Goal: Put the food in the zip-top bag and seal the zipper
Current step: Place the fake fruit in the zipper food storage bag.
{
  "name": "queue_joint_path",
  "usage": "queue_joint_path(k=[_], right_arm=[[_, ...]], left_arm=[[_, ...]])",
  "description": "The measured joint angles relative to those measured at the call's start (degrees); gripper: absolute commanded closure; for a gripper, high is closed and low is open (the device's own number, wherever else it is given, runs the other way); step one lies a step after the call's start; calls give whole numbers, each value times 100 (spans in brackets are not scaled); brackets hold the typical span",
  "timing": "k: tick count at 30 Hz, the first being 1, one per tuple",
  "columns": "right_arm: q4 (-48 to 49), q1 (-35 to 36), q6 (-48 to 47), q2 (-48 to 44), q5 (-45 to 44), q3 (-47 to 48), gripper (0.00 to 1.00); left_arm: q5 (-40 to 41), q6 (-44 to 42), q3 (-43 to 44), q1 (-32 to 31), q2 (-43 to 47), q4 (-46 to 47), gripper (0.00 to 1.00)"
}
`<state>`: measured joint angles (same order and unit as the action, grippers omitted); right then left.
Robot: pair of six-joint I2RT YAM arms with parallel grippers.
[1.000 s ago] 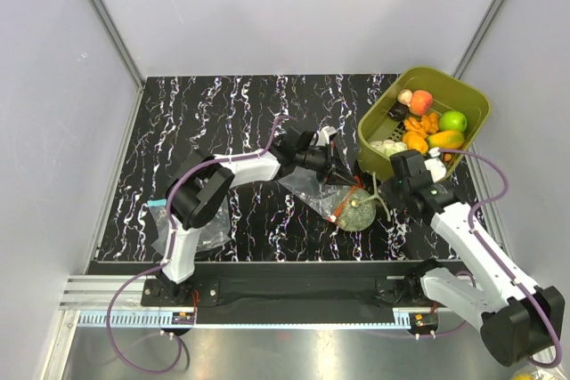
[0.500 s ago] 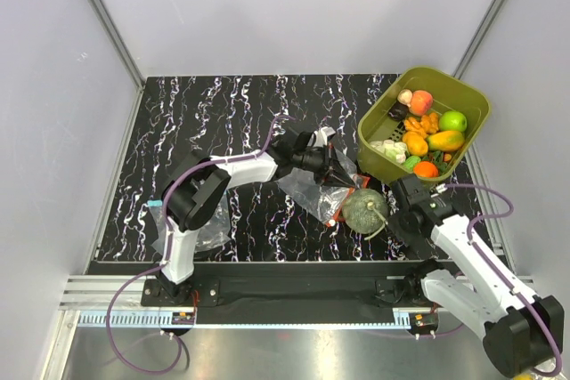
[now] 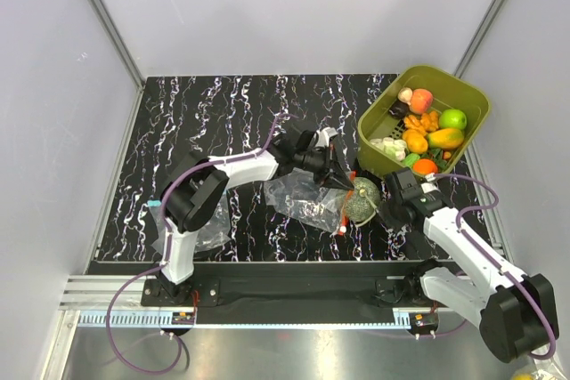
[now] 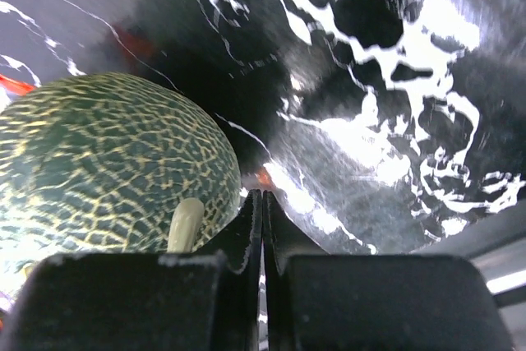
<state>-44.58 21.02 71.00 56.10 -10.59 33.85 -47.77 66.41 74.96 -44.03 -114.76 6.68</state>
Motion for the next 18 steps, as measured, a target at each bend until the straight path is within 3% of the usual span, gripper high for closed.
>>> queue_joint_path(k=[9,13,18], right_arm=[[282,0,-682,-33,-568,42,100],[361,0,-984,-181,-809,50,95],[1252,0,-1285,-662,-863,-291,100]], left_arm=[[79,-520,820,-7,-74,-632,100],[114,-704,957,-7,-81,-872,100],[146,-863,968,-7,-96,-1113,100]])
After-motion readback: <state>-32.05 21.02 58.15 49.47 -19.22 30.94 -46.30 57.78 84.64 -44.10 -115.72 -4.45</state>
